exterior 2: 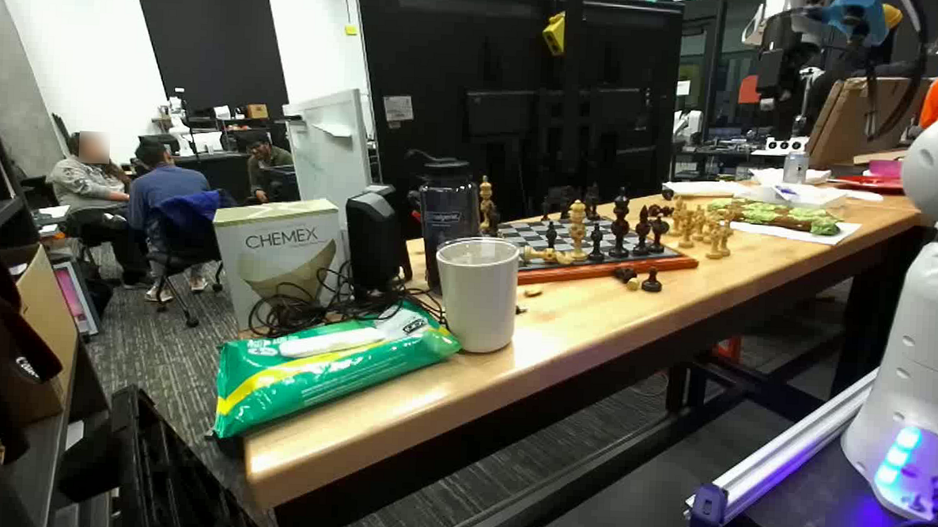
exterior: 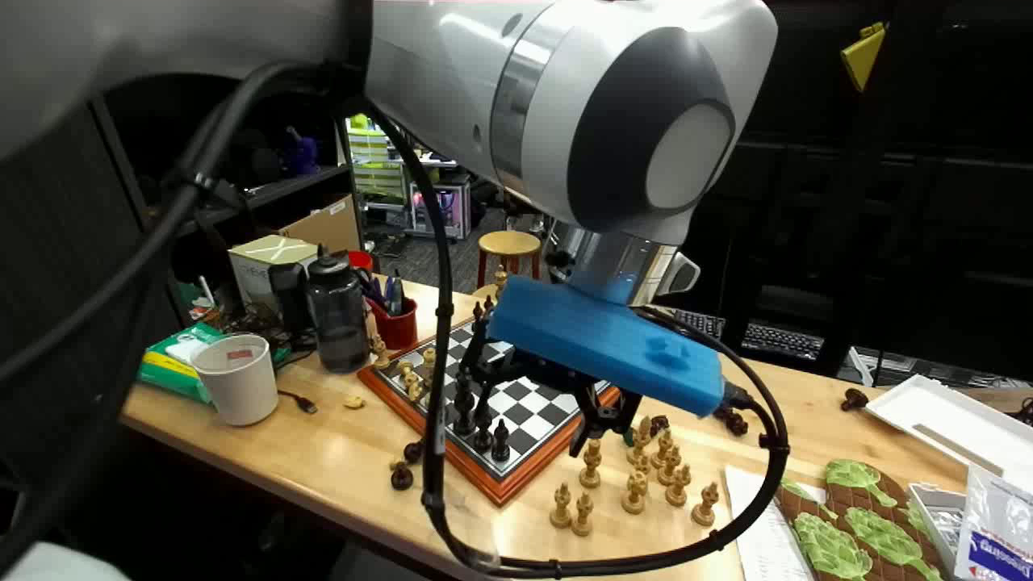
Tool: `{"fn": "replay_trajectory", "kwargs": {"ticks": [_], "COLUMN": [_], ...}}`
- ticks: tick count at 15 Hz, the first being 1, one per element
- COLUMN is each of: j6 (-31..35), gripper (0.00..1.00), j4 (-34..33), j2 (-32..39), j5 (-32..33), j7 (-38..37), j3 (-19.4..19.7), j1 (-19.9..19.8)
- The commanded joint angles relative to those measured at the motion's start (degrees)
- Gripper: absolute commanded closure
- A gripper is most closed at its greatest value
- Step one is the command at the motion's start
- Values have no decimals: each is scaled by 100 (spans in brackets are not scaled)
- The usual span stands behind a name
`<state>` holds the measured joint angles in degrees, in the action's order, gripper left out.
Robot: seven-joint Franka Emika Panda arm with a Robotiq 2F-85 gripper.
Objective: Put one of the beige chess pieces on the chess board
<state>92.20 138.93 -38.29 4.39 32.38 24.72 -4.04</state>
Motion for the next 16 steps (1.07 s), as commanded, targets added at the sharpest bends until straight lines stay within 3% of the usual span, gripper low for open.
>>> {"fn": "replay_trajectory", "kwargs": {"ticks": [1, 12, 16], "j6": [-1, -1, 477], "gripper": [0, 0, 0], "j4": [-10, -12, -182], "j2": [40, 40, 284], "j5": [-62, -62, 52], "j7": [68, 68, 44], "j3": [-102, -102, -171], "j1": [-130, -130, -105]}}
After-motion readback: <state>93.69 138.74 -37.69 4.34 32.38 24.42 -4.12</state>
